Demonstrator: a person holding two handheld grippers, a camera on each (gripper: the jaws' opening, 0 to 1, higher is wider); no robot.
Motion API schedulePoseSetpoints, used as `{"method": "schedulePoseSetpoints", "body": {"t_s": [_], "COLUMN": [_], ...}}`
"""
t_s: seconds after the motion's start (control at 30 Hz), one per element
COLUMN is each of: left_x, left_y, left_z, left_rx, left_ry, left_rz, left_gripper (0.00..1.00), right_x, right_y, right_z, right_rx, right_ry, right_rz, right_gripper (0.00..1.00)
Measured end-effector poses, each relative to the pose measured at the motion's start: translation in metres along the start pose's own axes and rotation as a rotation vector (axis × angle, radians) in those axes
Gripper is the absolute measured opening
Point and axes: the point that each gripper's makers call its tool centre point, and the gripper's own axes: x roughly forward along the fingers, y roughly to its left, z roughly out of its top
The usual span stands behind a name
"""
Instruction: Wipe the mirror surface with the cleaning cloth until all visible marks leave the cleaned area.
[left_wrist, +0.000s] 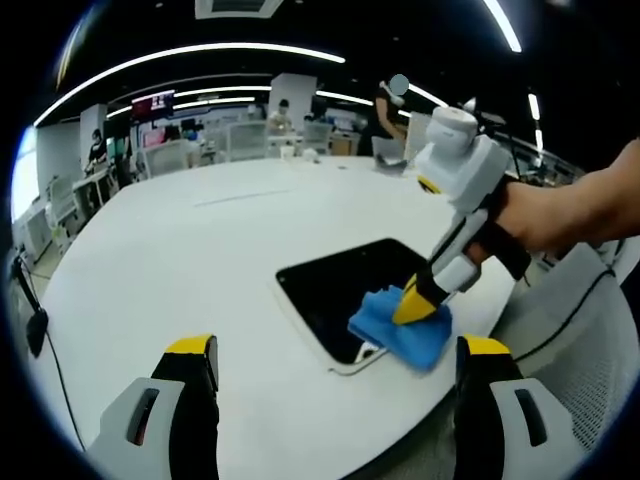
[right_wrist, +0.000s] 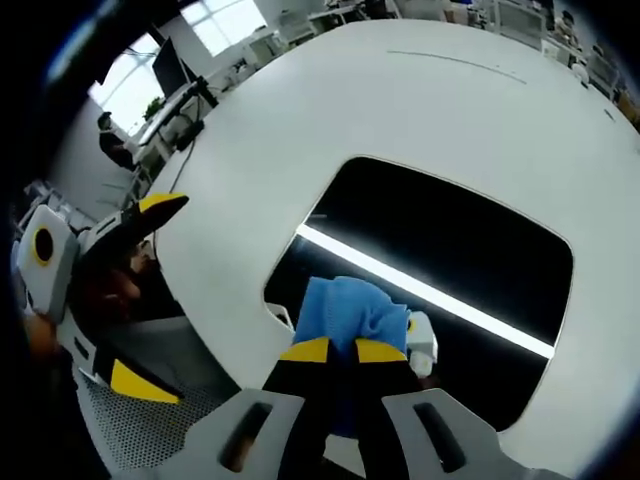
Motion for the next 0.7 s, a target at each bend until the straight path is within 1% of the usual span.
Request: {"method": "schedulePoseSetpoints", "body": {"t_s": [0.4, 0.7], "left_x": [-0.0003, 0.0000], "left_y": [0.0009, 0.0017], "left_z": [-0.0004, 0.0002], "left_rx": [-0.004, -0.004], "left_ry": [0.002, -0.003], "left_rz": [0.006, 0.009], "left_gripper": [0.99, 0.99], "right_x": [-0.0020, -0.0015], "right_y": [-0.0052, -0.0087], "right_z": [-0.0021, 0.0015], "right_rx": [0.016, 0.018], "right_ry": [-0.004, -0.006], "right_rz": [0.002, -0.015], "right_gripper": [0.02, 0.01]}}
